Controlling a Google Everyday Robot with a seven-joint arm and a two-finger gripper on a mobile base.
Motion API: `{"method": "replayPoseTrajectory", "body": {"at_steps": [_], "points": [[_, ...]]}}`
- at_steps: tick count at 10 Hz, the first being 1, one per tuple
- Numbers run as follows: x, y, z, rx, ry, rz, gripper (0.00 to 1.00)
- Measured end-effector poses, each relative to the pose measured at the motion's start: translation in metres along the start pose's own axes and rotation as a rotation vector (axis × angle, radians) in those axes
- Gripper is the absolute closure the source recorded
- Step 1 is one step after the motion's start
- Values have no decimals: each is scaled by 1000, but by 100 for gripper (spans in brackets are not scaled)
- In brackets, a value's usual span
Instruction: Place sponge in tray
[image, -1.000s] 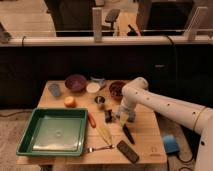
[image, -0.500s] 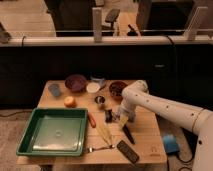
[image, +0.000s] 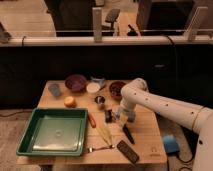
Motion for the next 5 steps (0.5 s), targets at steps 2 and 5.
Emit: {"method": "replayPoseTrajectory", "body": {"at_steps": [2, 5], "points": [[3, 0, -4, -7, 8, -20, 20], [5, 0, -10, -44, 6, -88, 20]]}}
